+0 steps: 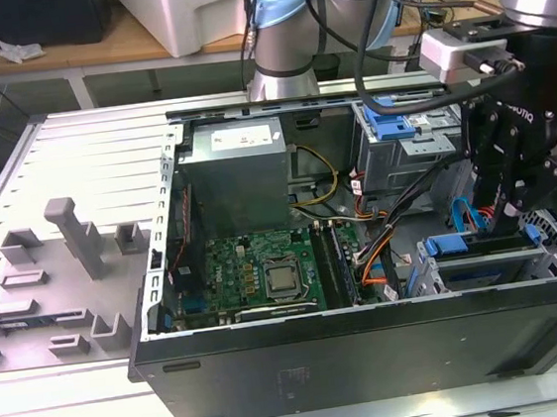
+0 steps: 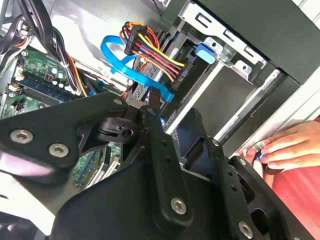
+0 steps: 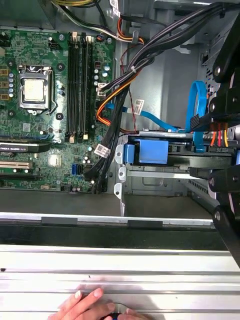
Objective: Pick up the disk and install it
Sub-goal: 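Insert the second disk wire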
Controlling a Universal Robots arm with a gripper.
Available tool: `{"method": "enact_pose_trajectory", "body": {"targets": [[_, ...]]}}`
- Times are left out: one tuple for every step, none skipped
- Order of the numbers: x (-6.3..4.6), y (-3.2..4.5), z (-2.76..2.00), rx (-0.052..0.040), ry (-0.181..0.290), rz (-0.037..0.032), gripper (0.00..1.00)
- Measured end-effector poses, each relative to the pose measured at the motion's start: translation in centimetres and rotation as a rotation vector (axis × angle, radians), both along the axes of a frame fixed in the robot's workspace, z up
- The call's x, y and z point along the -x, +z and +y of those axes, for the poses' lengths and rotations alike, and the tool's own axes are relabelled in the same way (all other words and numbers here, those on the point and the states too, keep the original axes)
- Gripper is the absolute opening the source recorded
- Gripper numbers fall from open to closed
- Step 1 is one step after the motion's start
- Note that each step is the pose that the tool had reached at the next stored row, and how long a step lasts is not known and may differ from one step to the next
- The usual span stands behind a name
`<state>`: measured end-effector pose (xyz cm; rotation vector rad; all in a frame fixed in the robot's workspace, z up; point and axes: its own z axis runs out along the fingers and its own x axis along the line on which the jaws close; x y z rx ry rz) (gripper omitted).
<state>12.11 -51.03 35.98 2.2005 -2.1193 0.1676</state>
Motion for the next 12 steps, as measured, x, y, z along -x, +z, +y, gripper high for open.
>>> {"method": "enact_pose_trajectory", "body": {"targets": [[0.0, 0.08, 0.0, 0.0001, 0.0, 0.0, 0.42], [0.0, 0.22, 0.0, 0.0004, 0.0, 0.0, 0.42], [0.0, 0.3, 0.0, 0.0006, 0.0, 0.0, 0.42], [0.0, 0.35, 0.0, 0.0006, 0.0, 0.0001, 0.42], [0.0, 0.43, 0.0, 0.0008, 0.0, 0.0, 0.42], [0.0, 0.48, 0.0, 0.0008, 0.0, 0.0, 0.42], [0.0, 0.49, 0.0, 0.0006, 0.0, 0.0001, 0.42], [0.0, 0.5, 0.0, 0.0005, 0.0, 0.0, 0.42], [0.0, 0.54, 0.0, 0.0009, 0.0, 0.0, 0.42], [0.0, 0.56, 0.0, 0.0008, 0.0, 0.0001, 0.42], [0.0, 0.56, 0.0, 0.0008, 0.0, 0.0001, 0.42], [0.0, 0.56, 0.0, 0.0008, 0.0, 0.0, 0.42]]}}
